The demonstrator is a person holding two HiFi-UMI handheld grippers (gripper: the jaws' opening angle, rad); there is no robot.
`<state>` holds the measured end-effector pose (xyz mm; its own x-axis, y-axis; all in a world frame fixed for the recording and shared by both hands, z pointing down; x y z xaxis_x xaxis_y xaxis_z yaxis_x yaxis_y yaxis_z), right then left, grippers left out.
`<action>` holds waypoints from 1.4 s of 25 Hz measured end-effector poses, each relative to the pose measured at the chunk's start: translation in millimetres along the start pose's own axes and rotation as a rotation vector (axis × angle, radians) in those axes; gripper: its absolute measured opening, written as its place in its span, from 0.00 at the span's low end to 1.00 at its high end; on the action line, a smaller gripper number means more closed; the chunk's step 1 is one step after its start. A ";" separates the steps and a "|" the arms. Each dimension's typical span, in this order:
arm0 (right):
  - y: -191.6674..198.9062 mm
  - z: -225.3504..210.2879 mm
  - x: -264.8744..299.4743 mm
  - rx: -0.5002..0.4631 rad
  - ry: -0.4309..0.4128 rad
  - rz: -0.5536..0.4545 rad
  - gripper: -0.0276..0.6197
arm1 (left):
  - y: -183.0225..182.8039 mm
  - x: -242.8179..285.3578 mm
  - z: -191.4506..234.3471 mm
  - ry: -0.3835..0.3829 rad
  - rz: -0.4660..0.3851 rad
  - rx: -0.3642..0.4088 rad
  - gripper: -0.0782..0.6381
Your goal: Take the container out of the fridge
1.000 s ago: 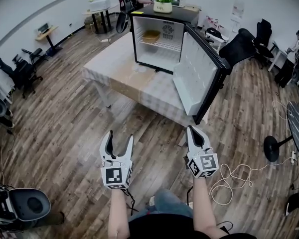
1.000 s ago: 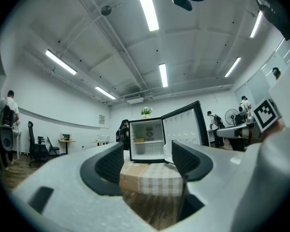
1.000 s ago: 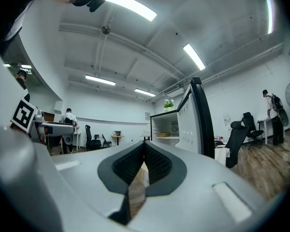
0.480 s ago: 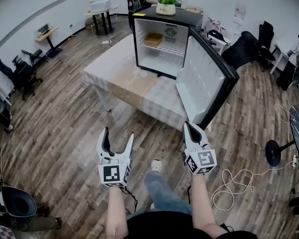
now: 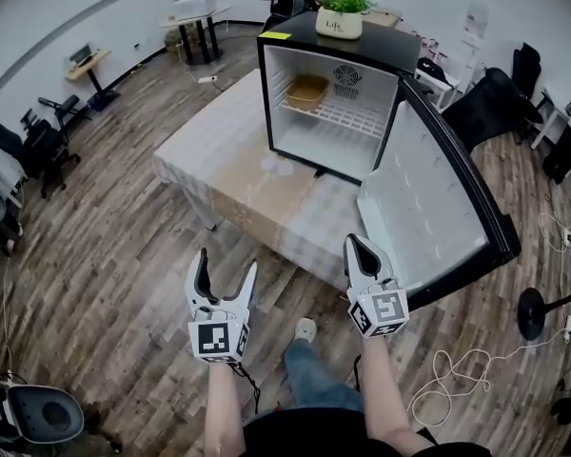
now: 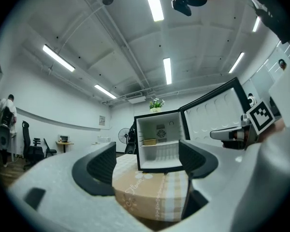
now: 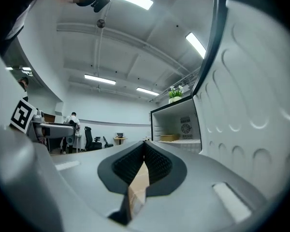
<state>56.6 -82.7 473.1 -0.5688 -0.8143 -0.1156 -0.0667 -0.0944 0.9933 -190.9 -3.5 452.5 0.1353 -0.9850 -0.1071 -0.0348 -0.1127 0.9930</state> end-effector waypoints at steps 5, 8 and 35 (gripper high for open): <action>7.4 -35.5 97.8 0.009 -0.007 0.004 0.05 | 8.7 102.8 34.5 0.006 0.000 0.001 0.66; 11.3 -59.2 147.9 0.022 -0.013 0.017 0.05 | 10.8 167.7 45.8 0.027 0.009 0.002 0.66; 23.9 -133.5 312.5 0.018 -0.029 0.079 0.05 | 32.4 464.6 30.7 0.399 0.129 0.201 0.65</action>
<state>-13.3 -415.8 460.8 -0.5962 -0.8020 -0.0368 -0.0355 -0.0195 0.9992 -159.5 -468.8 433.3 0.4860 -0.8700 0.0832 -0.2621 -0.0542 0.9635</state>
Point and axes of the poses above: the fingertips, and each gripper's own axes: x forward along the fingers, z to its left, y out of its underside, the point moved 4 cm from there along -x, backward along the fingers, and after that the axes turned 3 degrees about -x, right-handed, at the moved point
